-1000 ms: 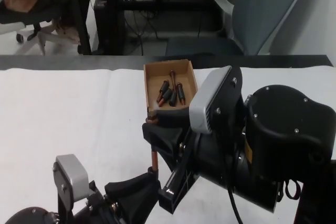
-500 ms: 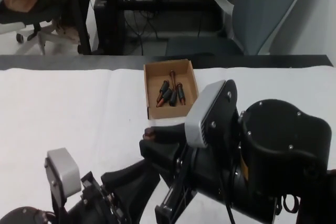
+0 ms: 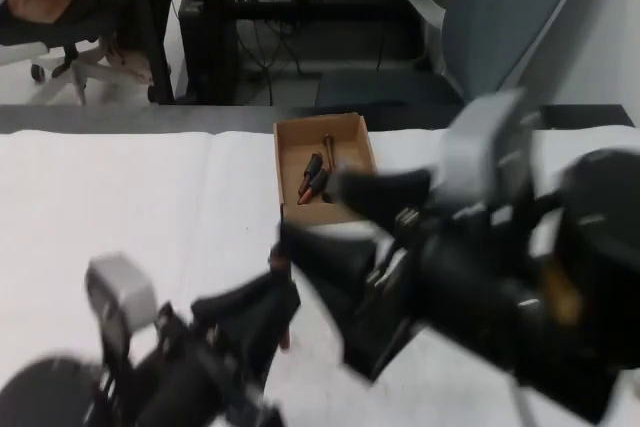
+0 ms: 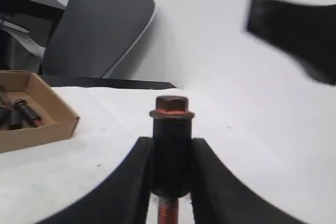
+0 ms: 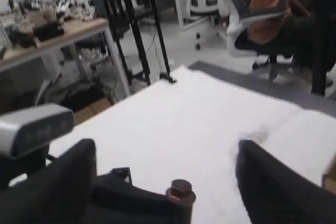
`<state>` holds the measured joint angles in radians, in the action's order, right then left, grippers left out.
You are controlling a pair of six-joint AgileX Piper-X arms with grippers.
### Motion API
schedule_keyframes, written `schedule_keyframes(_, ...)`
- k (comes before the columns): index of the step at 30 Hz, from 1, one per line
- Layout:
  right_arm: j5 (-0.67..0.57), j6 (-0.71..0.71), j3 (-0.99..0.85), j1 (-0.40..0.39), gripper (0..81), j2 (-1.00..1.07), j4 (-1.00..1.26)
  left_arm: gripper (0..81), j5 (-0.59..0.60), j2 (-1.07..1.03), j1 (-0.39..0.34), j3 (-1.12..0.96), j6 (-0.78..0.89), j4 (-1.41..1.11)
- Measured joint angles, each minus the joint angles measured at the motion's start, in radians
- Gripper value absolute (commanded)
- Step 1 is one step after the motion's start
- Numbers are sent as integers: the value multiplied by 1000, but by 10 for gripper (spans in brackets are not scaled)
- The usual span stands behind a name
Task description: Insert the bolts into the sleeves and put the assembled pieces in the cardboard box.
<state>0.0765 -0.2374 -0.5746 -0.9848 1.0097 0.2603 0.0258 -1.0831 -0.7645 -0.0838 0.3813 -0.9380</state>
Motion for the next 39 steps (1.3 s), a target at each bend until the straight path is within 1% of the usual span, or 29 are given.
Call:
schedule_keyframes(3,97,-18,0,0,700,-138,-96,17,34,-22,90,-130,-66,243)
schedule_keyframes(5,142,-18,0,0,700,-214,-204,17,73,-65,151,-250,-159,393)
schedule_keyframes(8,173,-18,-2,0,700,-282,-390,17,139,-176,231,-426,-250,485)
schedule_keyframes(12,194,-18,0,0,700,-323,-531,17,201,-379,311,-664,-278,526)
schedule_keyframes(15,247,-9,0,0,700,-347,-556,17,238,-543,343,-824,-280,596)
schedule_keyframes(18,311,33,0,0,700,-359,-561,17,263,-709,347,-968,-292,679)
schedule_keyframes(20,326,48,0,0,700,-361,-563,17,270,-796,347,-1048,-303,716)
schedule_keyframes(21,324,51,0,0,700,-361,-563,1,270,-840,347,-1084,-307,727)
schedule_keyframes(22,317,50,0,0,700,-361,-563,57,270,-871,347,-1110,-308,734)
schedule_keyframes(23,307,53,0,0,700,-361,-563,158,274,-908,345,-1140,-308,740)
schedule_keyframes(24,296,53,0,0,700,-361,-564,301,279,-941,345,-1168,-308,743)
schedule_keyframes(25,290,53,0,0,700,-361,-564,487,287,-962,345,-1186,-309,744)
schedule_keyframes(26,283,53,0,0,700,-361,-564,699,301,-985,345,-1206,-309,744)
schedule_keyframes(27,280,53,0,0,700,-361,-567,700,313,-1004,345,-1222,-309,744)
schedule_keyframes(28,278,53,0,0,682,-361,-567,700,315,-1013,345,-1233,-302,744)
schedule_keyframes(29,276,53,0,0,629,-361,-567,700,311,-1016,345,-1240,-282,744)
schedule_keyframes(31,277,53,0,0,496,-361,-576,700,304,-1016,345,-1247,-218,744)
schedule_keyframes(32,277,55,0,0,374,-361,-582,700,304,-1013,345,-1249,-192,744)
schedule_keyframes(33,277,59,0,0,269,-361,-588,700,313,-1004,348,-1249,-161,744)
schedule_keyframes(34,277,65,0,0,109,-364,-592,542,326,-993,351,-1249,-137,749)
schedule_keyframes(35,283,75,0,0,0,-369,-596,384,341,-979,355,-1249,-123,752)
schedule_keyframes(36,296,91,0,0,0,-377,-604,182,369,-954,361,-1244,-112,756)
schedule_keyframes(37,312,114,0,0,6,-388,-614,18,398,-921,367,-1241,-110,760)
schedule_keyframes(38,336,138,0,0,6,-404,-626,6,420,-880,372,-1236,-115,761)
schedule_keyframes(39,368,165,-3,0,6,-424,-638,15,443,-829,379,-1227,-135,767)
